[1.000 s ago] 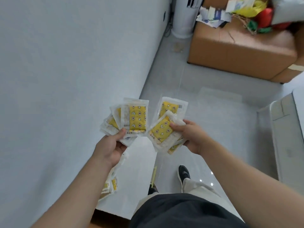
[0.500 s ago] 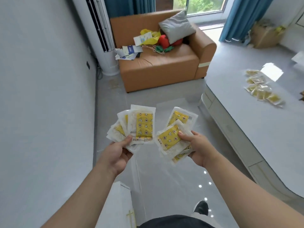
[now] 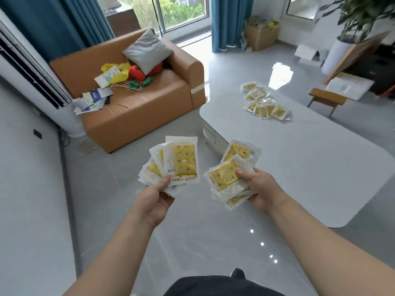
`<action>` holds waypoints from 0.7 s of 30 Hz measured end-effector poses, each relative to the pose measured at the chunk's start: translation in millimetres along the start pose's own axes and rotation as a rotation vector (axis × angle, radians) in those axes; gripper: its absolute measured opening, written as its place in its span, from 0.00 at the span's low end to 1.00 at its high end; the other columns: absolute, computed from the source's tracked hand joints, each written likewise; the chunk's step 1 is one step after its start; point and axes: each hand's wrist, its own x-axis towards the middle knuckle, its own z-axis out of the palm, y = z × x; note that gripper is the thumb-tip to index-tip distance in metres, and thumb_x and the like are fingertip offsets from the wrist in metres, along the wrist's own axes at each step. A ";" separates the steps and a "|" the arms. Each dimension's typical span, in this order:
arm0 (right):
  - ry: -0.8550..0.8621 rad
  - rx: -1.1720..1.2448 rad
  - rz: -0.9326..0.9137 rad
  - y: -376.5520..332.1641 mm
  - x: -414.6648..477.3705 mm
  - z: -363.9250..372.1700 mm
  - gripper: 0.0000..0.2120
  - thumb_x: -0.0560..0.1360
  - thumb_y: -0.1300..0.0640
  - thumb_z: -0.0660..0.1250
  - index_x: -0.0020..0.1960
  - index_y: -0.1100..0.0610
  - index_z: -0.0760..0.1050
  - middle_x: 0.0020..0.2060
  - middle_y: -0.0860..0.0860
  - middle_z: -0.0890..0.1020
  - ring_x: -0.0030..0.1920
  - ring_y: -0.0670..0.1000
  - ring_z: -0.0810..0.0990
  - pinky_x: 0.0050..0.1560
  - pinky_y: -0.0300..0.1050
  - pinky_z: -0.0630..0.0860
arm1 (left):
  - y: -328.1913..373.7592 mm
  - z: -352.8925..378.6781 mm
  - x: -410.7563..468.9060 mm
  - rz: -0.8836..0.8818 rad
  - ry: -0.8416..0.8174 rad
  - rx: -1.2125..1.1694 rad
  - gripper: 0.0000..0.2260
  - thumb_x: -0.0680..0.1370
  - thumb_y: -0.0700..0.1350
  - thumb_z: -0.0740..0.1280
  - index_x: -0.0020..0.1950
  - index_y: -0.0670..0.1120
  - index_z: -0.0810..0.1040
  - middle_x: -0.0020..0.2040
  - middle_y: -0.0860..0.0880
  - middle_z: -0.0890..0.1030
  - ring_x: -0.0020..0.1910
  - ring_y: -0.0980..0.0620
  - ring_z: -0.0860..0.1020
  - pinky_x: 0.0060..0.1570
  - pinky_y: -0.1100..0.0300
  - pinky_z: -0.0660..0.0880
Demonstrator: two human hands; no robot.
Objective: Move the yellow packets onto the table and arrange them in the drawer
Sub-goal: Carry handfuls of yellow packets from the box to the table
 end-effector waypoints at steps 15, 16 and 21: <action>0.305 0.229 -0.059 -93.3 101.0 -110.9 0.09 0.77 0.64 0.71 0.57 0.57 0.79 0.49 0.57 0.88 0.50 0.62 0.87 0.58 0.65 0.80 | -22.5 204.7 146.7 -0.179 -0.190 0.216 0.17 0.78 0.33 0.68 0.66 0.43 0.77 0.55 0.44 0.86 0.52 0.46 0.85 0.51 0.50 0.80; 0.329 0.240 -0.065 -102.8 111.9 -116.5 0.09 0.77 0.64 0.71 0.56 0.57 0.79 0.49 0.57 0.88 0.51 0.62 0.86 0.58 0.66 0.80 | -22.4 218.6 162.2 -0.193 -0.207 0.228 0.16 0.78 0.33 0.68 0.66 0.43 0.77 0.55 0.44 0.86 0.52 0.46 0.85 0.51 0.50 0.80; 0.468 0.298 -0.055 -147.8 161.8 -138.7 0.11 0.77 0.64 0.72 0.58 0.57 0.79 0.49 0.57 0.88 0.49 0.62 0.87 0.54 0.63 0.82 | -13.8 291.6 238.6 -0.268 -0.259 0.312 0.14 0.78 0.32 0.68 0.63 0.42 0.78 0.51 0.44 0.87 0.47 0.47 0.86 0.43 0.52 0.82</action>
